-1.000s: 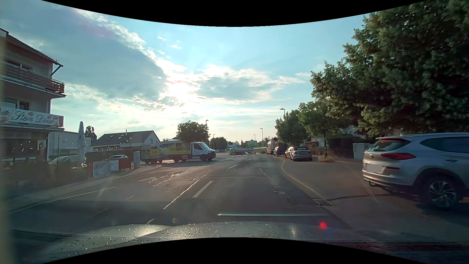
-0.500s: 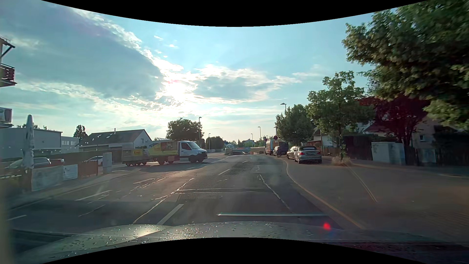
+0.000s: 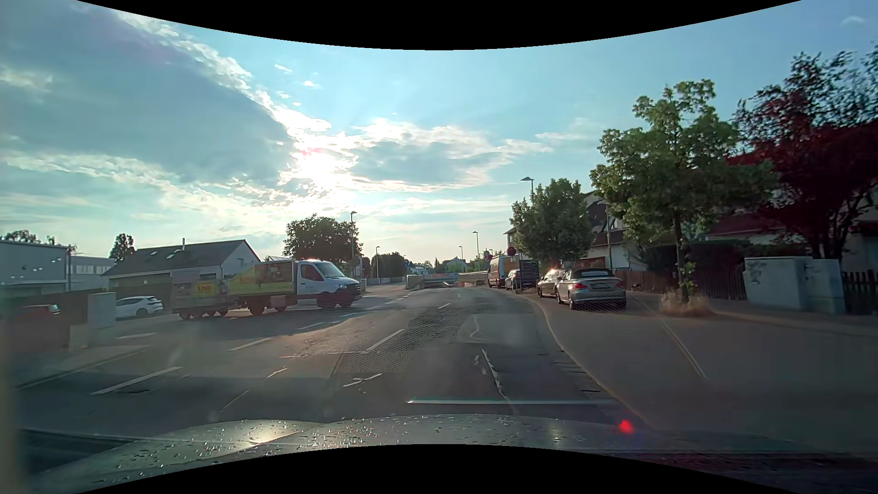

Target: Follow the waypoints while adhering to traffic rules and regulations

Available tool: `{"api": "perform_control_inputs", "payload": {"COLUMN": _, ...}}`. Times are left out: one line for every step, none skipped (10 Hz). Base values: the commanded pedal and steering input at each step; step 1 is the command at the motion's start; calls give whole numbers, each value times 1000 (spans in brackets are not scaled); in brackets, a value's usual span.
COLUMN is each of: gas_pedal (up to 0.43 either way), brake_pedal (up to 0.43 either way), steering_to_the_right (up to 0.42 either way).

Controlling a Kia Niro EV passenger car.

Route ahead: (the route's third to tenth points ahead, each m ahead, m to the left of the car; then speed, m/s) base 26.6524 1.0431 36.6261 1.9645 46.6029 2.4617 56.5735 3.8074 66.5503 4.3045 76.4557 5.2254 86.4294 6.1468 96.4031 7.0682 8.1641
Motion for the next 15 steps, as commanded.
{"api": "perform_control_inputs", "payload": {"gas_pedal": 79, "brake_pedal": 0, "steering_to_the_right": 29}}
{"api": "perform_control_inputs", "payload": {"gas_pedal": 79, "brake_pedal": 0, "steering_to_the_right": 29}}
{"api": "perform_control_inputs", "payload": {"gas_pedal": 67, "brake_pedal": 0, "steering_to_the_right": 27}}
{"api": "perform_control_inputs", "payload": {"gas_pedal": 67, "brake_pedal": 0, "steering_to_the_right": 25}}
{"api": "perform_control_inputs", "payload": {"gas_pedal": 67, "brake_pedal": 0, "steering_to_the_right": 25}}
{"api": "perform_control_inputs", "payload": {"gas_pedal": 67, "brake_pedal": 0, "steering_to_the_right": 25}}
{"api": "perform_control_inputs", "payload": {"gas_pedal": 59, "brake_pedal": 0, "steering_to_the_right": 21}}
{"api": "perform_control_inputs", "payload": {"gas_pedal": 59, "brake_pedal": 0, "steering_to_the_right": 19}}
{"api": "perform_control_inputs", "payload": {"gas_pedal": 59, "brake_pedal": 0, "steering_to_the_right": 17}}
{"api": "perform_control_inputs", "payload": {"gas_pedal": 59, "brake_pedal": 0, "steering_to_the_right": 15}}
{"api": "perform_control_inputs", "payload": {"gas_pedal": 59, "brake_pedal": 0, "steering_to_the_right": 12}}
{"api": "perform_control_inputs", "payload": {"gas_pedal": 59, "brake_pedal": 0, "steering_to_the_right": 11}}
{"api": "perform_control_inputs", "payload": {"gas_pedal": 59, "brake_pedal": 0, "steering_to_the_right": 9}}
{"api": "perform_control_inputs", "payload": {"gas_pedal": 47, "brake_pedal": 0, "steering_to_the_right": 2}}
{"api": "perform_control_inputs", "payload": {"gas_pedal": 47, "brake_pedal": 0, "steering_to_the_right": -3}}
